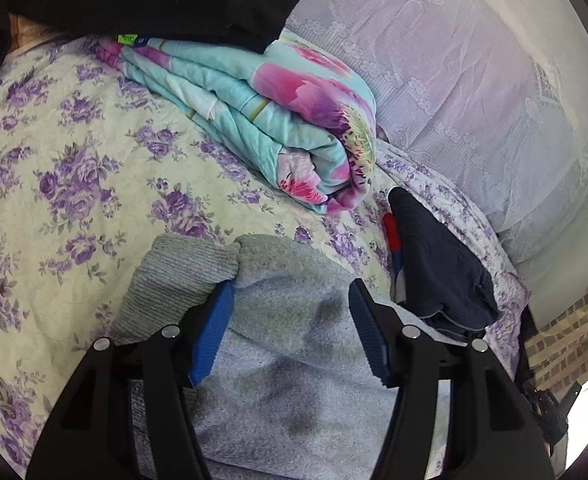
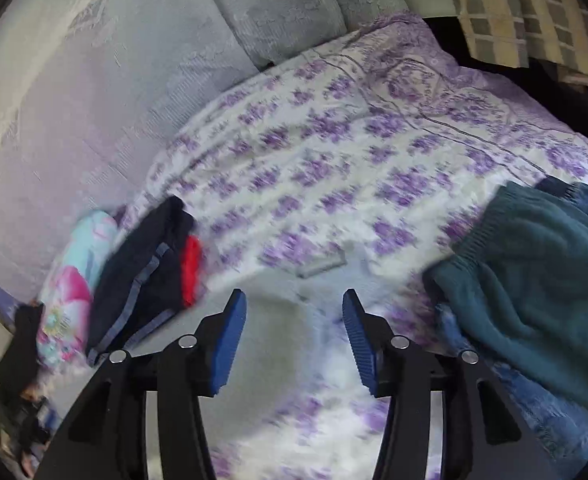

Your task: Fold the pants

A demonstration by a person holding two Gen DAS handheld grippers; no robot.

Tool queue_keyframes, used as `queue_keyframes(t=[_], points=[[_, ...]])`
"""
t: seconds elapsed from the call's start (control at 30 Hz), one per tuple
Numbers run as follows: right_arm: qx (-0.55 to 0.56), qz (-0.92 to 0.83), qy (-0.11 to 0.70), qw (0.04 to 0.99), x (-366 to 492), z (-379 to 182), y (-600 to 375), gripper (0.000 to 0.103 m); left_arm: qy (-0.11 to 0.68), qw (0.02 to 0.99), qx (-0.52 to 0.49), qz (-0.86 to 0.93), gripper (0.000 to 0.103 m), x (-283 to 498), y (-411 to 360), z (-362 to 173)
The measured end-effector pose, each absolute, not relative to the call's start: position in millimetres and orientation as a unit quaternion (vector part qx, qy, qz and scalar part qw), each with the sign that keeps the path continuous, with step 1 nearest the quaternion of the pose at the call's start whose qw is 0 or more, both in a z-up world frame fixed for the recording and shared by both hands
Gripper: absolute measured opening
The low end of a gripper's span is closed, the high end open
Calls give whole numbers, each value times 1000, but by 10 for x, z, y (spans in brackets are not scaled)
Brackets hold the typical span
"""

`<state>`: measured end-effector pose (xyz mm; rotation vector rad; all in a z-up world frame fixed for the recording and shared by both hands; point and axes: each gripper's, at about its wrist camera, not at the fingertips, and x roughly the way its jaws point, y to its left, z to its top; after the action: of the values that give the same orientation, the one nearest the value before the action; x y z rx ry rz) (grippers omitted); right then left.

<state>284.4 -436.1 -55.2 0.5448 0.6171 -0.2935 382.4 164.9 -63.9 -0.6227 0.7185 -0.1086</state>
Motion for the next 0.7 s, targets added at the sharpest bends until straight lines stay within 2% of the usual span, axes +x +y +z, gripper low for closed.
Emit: queue_keyframes(t=[0.2, 0.4, 0.43, 0.47, 0.57, 0.7], points=[[336, -126, 320, 877, 2861, -943, -4618, 52, 344, 882, -317, -56, 59, 3820, 1696, -684], [355, -72, 355, 862, 3252, -1115, -4459, 52, 346, 899, -265, -39, 61, 3815, 1546, -656], [351, -75, 361, 861, 3313, -1166, -4424, 46, 347, 901, -258, -39, 63, 3818, 1528, -653], [345, -85, 360, 863, 3345, -1203, -4408, 21, 348, 902, -253, -39, 64, 3823, 1514, -650], [360, -90, 337, 865, 3242, -1226, -4458, 15, 347, 901, -257, -42, 64, 3815, 1536, -654], [338, -82, 309, 885, 2829, -1025, -4393, 14, 334, 902, -273, -36, 65, 3722, 1614, -586]])
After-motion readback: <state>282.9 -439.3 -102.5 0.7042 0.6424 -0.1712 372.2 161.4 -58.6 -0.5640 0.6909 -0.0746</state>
